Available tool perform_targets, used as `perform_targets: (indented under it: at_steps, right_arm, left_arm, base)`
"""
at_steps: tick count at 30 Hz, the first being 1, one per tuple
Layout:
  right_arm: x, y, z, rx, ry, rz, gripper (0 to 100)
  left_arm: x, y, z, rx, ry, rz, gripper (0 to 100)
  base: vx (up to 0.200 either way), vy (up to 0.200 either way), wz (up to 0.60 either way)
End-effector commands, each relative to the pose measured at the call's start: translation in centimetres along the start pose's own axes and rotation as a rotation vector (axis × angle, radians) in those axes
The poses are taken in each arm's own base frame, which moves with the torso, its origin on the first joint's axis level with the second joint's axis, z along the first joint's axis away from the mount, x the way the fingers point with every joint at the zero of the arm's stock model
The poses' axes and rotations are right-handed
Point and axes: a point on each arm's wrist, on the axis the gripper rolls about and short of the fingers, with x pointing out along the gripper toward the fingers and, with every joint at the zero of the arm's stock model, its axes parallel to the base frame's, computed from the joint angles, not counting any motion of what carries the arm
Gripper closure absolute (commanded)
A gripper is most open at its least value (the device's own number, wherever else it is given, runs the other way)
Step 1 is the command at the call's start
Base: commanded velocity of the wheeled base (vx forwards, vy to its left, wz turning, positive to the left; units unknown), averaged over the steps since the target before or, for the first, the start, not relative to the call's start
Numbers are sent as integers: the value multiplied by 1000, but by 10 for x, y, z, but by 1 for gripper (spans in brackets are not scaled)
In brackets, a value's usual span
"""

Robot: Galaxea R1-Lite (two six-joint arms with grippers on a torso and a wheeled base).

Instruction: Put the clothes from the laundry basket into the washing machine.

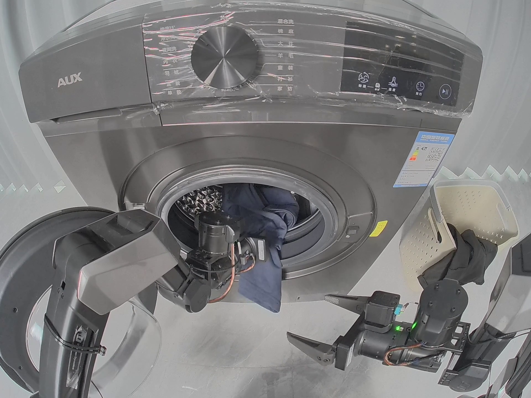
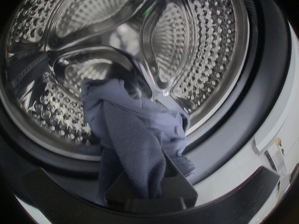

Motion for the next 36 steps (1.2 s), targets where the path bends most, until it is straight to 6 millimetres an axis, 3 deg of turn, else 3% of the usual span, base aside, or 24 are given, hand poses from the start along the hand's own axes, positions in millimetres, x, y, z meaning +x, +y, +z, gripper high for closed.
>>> perform_targets:
  at_steps: [1,15,36]
  right_arm:
    - [0,0,1,0,-3,1,0]
    - [1,0,1,0,-8,2,0]
    - [1,0,0,0,-3,1,0]
  left_arm:
    - [22,1,26,-28,-156,33,100]
    - [65,24,64,-71,-461,125,100]
    - [72,46,89,-89,-586,193,100]
  base:
    - [0,0,0]
    - [0,0,0]
    - [0,0,0]
